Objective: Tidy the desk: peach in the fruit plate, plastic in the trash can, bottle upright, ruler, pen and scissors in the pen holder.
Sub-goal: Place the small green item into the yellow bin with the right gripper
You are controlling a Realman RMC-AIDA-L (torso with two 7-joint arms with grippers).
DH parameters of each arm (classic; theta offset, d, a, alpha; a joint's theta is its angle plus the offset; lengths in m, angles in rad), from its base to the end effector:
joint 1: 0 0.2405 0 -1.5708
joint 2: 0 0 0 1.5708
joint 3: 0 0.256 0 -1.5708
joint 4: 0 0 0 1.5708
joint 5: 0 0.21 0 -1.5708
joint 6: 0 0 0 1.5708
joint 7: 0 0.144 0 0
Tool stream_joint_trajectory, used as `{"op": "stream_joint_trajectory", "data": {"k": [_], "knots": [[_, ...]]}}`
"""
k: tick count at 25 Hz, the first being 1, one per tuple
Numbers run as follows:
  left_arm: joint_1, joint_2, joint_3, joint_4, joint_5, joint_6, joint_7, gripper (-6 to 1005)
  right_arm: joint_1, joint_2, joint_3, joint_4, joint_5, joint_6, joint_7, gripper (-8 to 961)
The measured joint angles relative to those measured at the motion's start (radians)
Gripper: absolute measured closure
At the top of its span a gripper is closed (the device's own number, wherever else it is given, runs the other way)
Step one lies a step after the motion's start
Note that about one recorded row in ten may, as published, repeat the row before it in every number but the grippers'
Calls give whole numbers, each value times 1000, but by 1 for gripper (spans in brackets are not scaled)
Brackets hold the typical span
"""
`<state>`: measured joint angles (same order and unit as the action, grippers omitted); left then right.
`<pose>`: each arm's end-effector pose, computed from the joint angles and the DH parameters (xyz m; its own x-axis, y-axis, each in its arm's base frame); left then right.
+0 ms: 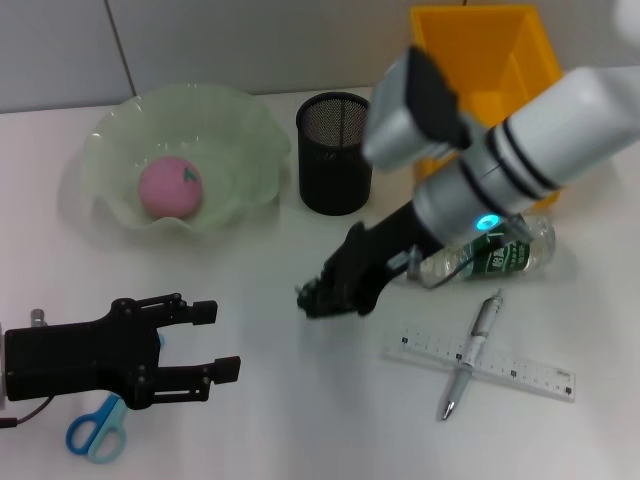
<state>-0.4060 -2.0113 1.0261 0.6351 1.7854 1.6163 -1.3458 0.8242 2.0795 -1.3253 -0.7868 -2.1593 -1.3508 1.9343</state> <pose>-0.2751 0.2870 -0.0100 0.8122 0.3547 0.4633 0.3991 -0.9169 0.0023 0.1542 0.3740 -0.0685 0.9472 -0.3173 0.0461 -0.3154 -0.9479 -0.0440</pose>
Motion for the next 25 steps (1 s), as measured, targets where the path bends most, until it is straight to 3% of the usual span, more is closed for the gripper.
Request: {"op": "stream_joint_trajectory", "data": {"k": [7, 13, 16, 17, 21, 25], "knots": [[-1, 0, 0, 0, 0, 4, 2, 195, -141, -3, 259, -175, 105, -100, -29, 833], [-2, 0, 0, 1, 0, 7, 5, 195, -227, -4, 400, -213, 264, -106, -103, 877], [-2, 0, 0, 2, 0, 8, 9, 195, -270, -2, 500, -169, 403, -80, -196, 877], [-3, -2, 0, 2, 0, 9, 10, 195, -289, -2, 563, -93, 525, -50, -284, 876], [-5, -3, 0, 3, 1, 13, 10, 195, -297, -8, 625, 29, 651, -9, -384, 875], [-8, -5, 0, 5, 1, 19, 10, 195, -299, -7, 653, 86, 676, 92, -468, 875]]}}
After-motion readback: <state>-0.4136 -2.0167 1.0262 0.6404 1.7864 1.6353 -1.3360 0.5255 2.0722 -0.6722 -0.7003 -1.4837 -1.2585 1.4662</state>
